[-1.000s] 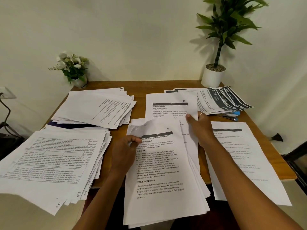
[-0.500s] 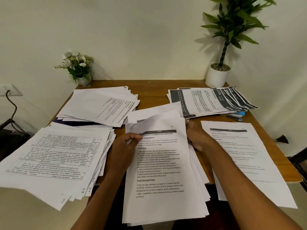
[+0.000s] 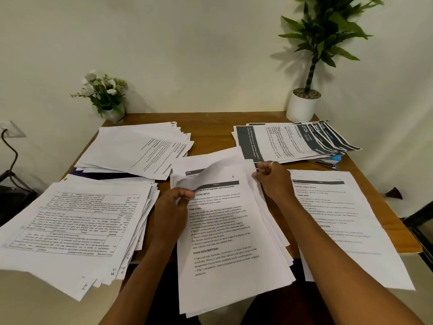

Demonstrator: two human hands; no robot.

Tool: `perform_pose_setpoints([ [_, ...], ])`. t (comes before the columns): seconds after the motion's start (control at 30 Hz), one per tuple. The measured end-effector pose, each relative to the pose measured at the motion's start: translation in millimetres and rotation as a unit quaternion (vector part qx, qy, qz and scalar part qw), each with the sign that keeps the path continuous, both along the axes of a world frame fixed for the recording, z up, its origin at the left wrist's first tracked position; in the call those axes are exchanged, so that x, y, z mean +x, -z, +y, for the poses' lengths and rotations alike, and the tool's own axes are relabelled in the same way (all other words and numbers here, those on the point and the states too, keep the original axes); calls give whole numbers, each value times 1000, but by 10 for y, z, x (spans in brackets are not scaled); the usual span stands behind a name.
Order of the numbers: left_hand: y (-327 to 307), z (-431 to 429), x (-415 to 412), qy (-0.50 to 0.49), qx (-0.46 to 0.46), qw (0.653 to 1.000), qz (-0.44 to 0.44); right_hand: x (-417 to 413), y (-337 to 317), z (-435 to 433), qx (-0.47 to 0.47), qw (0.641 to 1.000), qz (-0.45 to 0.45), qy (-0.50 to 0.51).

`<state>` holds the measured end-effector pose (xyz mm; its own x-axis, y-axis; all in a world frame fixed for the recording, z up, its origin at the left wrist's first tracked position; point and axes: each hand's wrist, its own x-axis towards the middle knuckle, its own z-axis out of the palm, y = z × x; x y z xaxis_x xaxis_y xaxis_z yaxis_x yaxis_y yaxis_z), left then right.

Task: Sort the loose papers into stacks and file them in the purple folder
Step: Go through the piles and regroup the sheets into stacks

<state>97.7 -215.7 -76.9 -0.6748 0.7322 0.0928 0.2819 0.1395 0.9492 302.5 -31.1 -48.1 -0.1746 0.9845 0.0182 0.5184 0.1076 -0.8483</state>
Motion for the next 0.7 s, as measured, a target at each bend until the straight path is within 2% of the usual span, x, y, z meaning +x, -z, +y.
perform_pose_setpoints([
  [0.17, -1, -6, -9, 5, -4, 1000, -3, -102, -1, 60, -33, 999, 16, -7],
  [0.4, -88, -41, 14, -3, 6, 1000, -3, -18, -41, 77, -103, 986, 130, 17],
  [0.5, -144, -78, -40, -18, 3, 1000, 23, 79, -91, 88, -92, 985, 144, 39],
  [0.6, -162, -76, -75, -17, -37, 998, 53, 183, -108, 162, -59, 985, 154, 59],
  [0.7, -170, -44, -58, -9, -49, 998, 47, 230, -169, 201, -23, 987, 140, 80],
])
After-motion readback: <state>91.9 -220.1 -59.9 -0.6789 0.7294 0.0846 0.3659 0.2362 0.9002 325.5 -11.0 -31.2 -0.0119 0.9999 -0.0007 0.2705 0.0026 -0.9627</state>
